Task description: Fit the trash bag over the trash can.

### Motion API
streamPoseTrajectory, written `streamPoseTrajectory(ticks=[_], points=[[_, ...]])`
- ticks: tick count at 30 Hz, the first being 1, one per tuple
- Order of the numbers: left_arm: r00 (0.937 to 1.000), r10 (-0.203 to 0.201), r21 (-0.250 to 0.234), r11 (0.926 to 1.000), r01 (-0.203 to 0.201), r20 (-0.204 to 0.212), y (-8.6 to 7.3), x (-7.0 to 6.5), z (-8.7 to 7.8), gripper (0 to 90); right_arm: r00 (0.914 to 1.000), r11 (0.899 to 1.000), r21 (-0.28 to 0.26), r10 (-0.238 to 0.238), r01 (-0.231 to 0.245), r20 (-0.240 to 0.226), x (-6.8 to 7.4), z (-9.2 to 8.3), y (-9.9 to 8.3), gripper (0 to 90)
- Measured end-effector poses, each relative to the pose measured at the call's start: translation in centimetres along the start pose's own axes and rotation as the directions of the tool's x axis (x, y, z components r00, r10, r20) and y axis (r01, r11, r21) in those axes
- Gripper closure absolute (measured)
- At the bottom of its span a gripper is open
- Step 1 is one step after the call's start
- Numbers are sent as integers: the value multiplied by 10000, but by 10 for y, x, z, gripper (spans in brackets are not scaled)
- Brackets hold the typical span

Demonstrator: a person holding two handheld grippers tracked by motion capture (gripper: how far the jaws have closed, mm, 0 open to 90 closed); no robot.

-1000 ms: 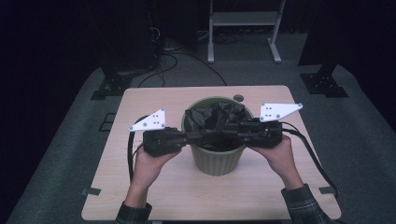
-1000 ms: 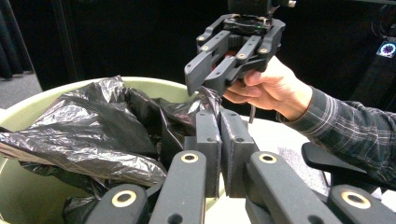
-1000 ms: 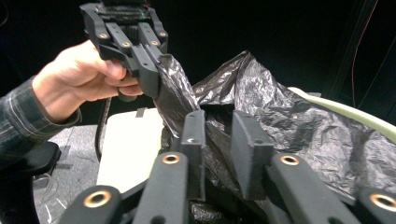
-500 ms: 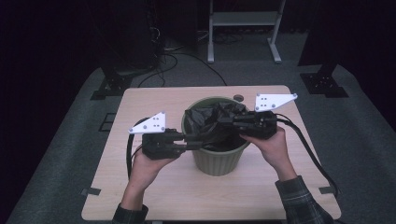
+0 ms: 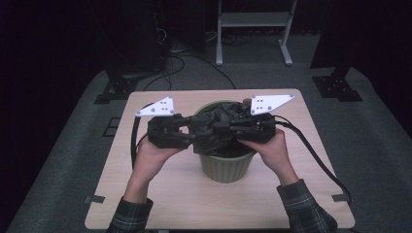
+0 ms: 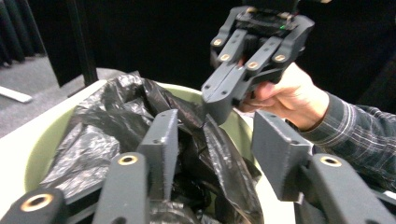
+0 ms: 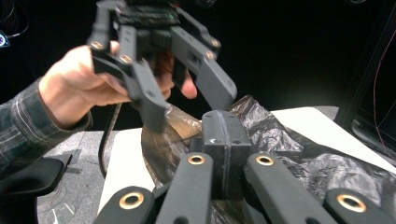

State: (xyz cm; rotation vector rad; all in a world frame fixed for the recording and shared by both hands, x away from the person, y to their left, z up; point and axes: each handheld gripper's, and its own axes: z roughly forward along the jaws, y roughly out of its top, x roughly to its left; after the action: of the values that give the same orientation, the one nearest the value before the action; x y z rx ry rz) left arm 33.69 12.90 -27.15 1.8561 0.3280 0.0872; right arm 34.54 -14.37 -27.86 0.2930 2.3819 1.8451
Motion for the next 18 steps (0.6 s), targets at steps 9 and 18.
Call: streamPoseTrajectory(ticks=[9,18], points=[[9915,-440,-280,9985,477,1223,-4,12,11,854,10000,9999,-124,-31,30,-85,1,-6,2,900],[9969,-661,-668,9954,688,422,-13,16,-4,897,9961,9988,-368,362,-334,799,-4,-33,-18,806]])
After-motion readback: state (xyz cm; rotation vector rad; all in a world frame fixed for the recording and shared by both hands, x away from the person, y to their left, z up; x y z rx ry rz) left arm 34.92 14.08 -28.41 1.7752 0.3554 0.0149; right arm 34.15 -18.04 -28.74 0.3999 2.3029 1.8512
